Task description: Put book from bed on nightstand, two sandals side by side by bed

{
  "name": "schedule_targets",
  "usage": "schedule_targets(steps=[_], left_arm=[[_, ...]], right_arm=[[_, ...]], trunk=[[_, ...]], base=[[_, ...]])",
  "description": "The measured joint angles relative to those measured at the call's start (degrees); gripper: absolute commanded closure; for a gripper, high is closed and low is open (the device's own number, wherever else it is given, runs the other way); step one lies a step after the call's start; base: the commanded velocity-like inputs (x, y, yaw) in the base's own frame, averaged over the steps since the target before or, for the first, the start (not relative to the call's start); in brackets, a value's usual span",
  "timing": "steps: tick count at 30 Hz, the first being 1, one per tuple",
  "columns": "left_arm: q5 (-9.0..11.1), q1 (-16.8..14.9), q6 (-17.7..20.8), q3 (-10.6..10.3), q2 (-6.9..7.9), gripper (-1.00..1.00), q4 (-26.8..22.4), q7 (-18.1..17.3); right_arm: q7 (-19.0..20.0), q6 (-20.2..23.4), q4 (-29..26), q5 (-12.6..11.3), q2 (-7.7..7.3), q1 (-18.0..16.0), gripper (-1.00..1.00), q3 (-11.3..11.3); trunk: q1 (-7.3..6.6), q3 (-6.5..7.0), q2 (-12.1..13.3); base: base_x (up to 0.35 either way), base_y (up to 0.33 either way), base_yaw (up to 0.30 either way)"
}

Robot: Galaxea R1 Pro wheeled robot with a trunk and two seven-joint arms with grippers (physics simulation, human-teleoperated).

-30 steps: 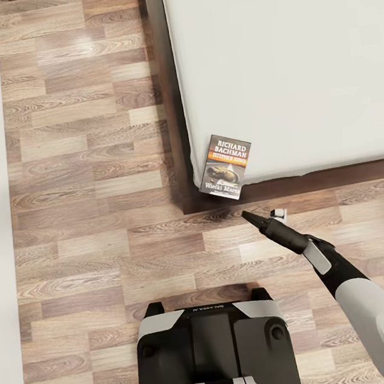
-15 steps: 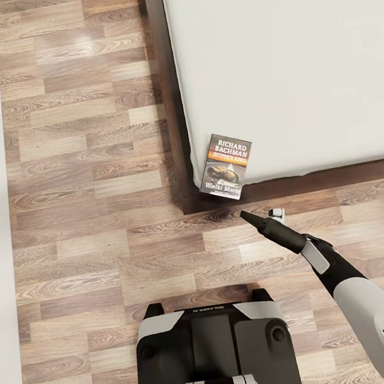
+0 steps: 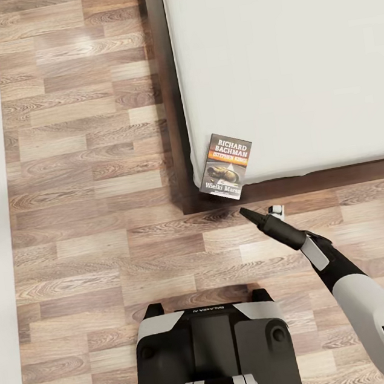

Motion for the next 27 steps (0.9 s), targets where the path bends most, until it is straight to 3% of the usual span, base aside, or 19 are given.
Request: schedule_targets(steps=[5,24,27], left_arm=[[0.0,0.0,0.0,0.0,0.0,-1.0,0.0,0.0],[0.0,0.0,0.0,0.0,-0.01,-1.0,0.0,0.0],[0.0,0.0,0.0,0.0,-0.01,-1.0,0.0,0.0]], right_arm=[[0.0,0.0,0.0,0.0,-0.04,-0.3,-1.0,0.0],[0.0,0.1,0.0,0.0,-0.16,-1.4,-1.0,0.8],[0.0,0.1,0.0,0.0,-0.15,-1.5,-1.0,1.2]], trunk=[[1.1,-0.9,-2.0],[1.1,-0.9,-2.0],[1.76,-1.44,-3.2]], base=[[0.0,0.0,0.0],[0.0,0.0,0.0],[0.0,0.0,0.0]])
